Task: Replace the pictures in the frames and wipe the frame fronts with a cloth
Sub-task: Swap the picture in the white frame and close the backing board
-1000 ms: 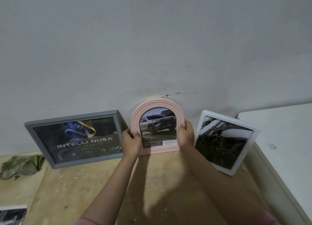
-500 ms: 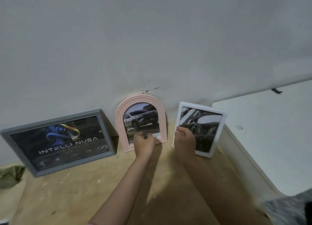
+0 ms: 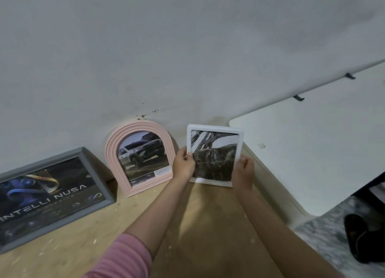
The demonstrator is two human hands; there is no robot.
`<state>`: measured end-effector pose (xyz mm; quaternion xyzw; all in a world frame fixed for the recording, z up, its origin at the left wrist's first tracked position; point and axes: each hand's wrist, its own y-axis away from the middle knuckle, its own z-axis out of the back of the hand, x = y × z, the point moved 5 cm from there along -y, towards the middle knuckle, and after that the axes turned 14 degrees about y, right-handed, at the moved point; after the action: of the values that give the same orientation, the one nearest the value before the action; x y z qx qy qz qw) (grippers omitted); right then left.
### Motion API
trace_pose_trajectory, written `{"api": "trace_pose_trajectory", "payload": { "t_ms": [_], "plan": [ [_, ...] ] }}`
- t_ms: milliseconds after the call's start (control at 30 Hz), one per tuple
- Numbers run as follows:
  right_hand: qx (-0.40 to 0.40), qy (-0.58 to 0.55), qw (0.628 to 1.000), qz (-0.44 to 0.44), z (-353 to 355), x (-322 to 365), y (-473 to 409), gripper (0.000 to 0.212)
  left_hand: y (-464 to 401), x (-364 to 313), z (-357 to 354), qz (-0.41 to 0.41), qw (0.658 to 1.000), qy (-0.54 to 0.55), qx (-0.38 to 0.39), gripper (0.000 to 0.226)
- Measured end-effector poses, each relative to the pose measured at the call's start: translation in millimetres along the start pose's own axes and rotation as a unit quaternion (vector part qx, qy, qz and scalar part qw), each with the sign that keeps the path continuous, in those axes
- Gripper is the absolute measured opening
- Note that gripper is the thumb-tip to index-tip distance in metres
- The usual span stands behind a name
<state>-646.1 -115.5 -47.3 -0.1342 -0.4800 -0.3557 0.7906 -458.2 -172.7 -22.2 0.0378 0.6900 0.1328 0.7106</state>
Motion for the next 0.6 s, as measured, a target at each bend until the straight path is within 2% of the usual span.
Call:
{"api": "trace_pose_trajectory", "payload": {
  "t_ms": [100,300,467,600],
  "plan": [
    [0.03,0.006,0.999,0.031,-6,0,-4,0.031,-5,4,-1,0.004,1.0,-0.019,-0.014,0.032],
    [0.026,0.019,0.998,0.05,-5,-3,-10,0.033,-3,1,4,-0.016,0.998,-0.006,-0.055,0.027],
    [0.019,0.011,0.997,0.08,10,5,-1,0.029,15,-7,12,-0.05,0.998,0.009,-0.04,0.026],
    [-0.003,-0.018,0.99,0.136,24,13,29,0.027,40,-14,30,-0.061,0.998,0.026,-0.019,0.023]
  ]
}}
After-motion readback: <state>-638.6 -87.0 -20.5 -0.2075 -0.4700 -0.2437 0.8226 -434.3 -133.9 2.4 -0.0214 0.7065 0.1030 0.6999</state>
